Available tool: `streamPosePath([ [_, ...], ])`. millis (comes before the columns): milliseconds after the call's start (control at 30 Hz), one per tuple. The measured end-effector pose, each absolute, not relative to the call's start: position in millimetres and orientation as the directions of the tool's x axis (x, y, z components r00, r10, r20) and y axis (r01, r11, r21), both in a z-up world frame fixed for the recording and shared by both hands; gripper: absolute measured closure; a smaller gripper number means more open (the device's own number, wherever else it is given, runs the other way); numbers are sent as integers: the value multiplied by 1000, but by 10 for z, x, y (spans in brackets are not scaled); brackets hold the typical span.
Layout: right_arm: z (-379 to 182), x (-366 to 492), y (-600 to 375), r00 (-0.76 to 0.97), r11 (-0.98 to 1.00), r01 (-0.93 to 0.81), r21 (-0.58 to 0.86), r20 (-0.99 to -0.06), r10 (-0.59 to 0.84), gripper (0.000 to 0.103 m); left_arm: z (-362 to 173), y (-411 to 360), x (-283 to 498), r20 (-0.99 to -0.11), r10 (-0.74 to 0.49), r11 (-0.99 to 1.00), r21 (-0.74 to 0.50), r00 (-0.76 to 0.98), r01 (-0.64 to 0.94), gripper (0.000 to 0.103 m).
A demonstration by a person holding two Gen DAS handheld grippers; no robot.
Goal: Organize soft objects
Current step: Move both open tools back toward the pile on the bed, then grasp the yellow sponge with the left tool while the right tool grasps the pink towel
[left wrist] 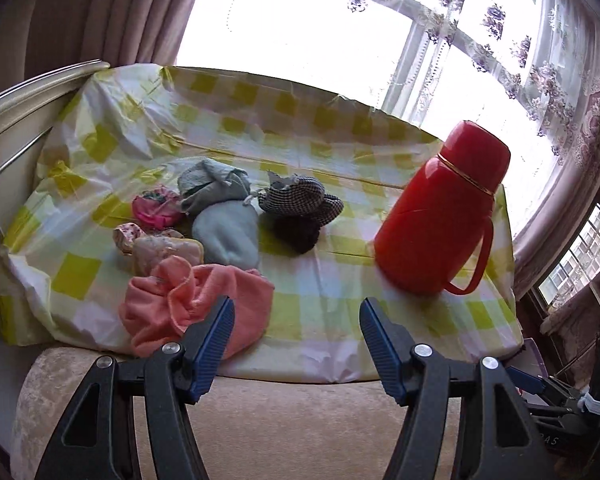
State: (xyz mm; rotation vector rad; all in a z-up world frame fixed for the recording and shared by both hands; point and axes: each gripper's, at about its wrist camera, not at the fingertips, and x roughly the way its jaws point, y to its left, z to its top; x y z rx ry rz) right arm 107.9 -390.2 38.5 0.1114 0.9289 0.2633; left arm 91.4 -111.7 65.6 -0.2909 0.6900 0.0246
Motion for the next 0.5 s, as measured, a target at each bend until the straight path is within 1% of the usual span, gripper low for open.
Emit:
streamPosePath([
  [233,361,1220,-3382,519,935,-275,225,-784,341,20,602,-571,934,-642,11,933,-270,766,-239,37],
  [433,363,1323,-2866,455,888,-370,274,-780,430,19,510,-248,967,-652,27,903,-309,757,-298,37],
  [500,358,1347,-2676,433,870,-402,286,-778,456,19,476,-139,988,-657,12,887,-341,754,-311,36],
])
